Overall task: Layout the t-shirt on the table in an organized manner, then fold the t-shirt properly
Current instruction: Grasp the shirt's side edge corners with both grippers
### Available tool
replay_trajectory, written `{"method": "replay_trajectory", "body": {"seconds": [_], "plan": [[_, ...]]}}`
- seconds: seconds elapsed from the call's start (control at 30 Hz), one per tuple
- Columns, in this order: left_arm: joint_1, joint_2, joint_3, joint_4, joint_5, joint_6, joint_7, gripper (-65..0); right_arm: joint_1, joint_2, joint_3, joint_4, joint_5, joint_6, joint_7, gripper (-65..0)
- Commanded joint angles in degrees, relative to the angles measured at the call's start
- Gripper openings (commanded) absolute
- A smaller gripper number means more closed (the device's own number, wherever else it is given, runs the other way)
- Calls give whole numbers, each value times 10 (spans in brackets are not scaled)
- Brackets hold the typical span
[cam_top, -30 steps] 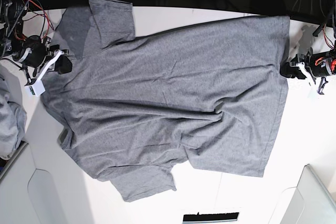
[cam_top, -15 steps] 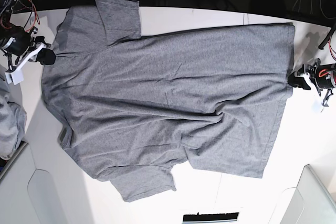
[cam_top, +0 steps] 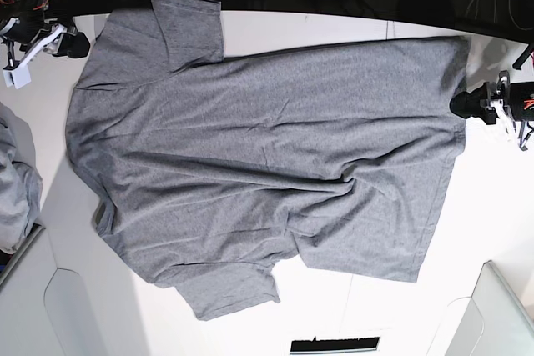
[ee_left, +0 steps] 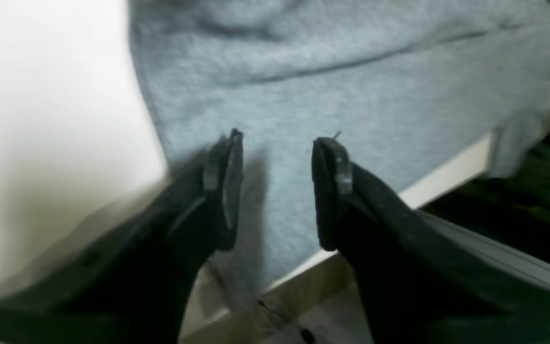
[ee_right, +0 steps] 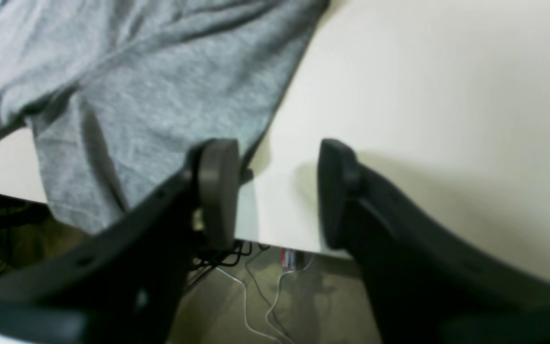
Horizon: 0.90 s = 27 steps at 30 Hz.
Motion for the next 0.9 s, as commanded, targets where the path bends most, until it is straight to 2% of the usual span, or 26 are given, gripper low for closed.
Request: {"method": "replay_trajectory", "body": {"seconds": [0.0,0.1,0.3,0.63,0.77,0.87], "plan": [[0,-16,-5,9,-13,-3,2,-376,1,10,-2,9,6,5,8,-374],[13,-15,-5,12,-14,-3,1,-376,1,9,-29,9,-16,4,13,-374],[40,-16,-5,12,-15,-3,1,-376,1,9,-99,0,-17,-7,38,-374],[78,-15,-27,12,-40,-3,-1,-376,1,-23,-107,0,-2,-4,33,-377],[86,-14,-87,12,-37,-3,-4,-377,1,-25,-107,0,-2,-4,33,-464],[99,-14,-121,12,-16,-3,-6,-376,3,-25,-107,0,-2,-4,33,-472]]}}
